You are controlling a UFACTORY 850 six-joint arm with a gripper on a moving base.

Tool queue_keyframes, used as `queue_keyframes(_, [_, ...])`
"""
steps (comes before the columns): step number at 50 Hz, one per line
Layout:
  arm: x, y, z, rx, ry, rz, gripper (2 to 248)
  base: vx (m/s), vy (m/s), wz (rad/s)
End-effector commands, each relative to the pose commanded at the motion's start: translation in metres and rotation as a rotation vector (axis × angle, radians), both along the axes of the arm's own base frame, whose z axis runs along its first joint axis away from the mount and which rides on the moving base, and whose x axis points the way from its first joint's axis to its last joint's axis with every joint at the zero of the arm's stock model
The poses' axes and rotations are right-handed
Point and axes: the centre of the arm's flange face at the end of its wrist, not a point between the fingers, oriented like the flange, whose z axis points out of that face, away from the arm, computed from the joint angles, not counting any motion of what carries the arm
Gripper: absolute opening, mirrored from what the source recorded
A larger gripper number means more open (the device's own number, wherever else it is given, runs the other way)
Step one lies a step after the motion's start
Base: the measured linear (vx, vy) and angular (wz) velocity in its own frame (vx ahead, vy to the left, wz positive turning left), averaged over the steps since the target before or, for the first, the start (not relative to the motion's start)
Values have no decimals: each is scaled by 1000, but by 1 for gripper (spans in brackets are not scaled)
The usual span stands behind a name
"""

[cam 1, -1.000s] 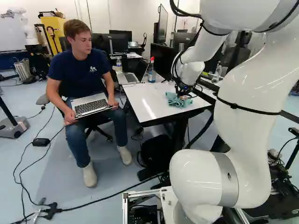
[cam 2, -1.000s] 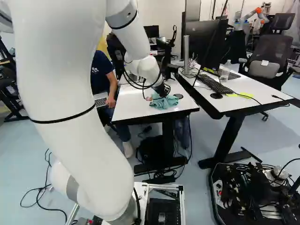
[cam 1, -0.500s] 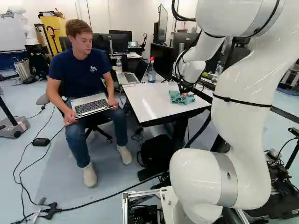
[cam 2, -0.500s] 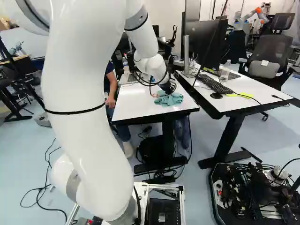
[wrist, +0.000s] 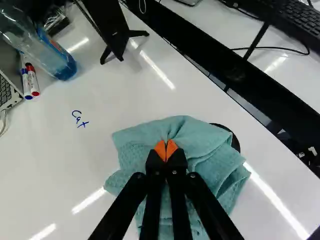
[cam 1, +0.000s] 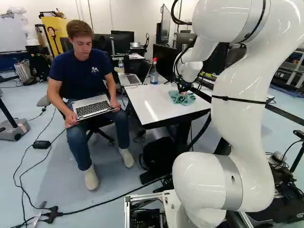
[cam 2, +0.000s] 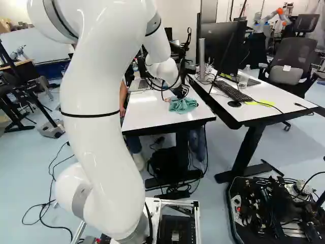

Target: Clean the table with the green towel

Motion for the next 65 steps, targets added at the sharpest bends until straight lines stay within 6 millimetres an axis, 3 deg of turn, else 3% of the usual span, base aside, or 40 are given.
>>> queue_keyframes(6, [4, 10, 0, 0, -1, 17, 22, 0, 0, 0])
queue_keyframes(16, [-6, 24, 1, 2, 7, 37, 22, 0, 0, 0])
queue_keyframes(65, [-101, 62, 9, 8, 39, 74, 22, 0, 0, 0])
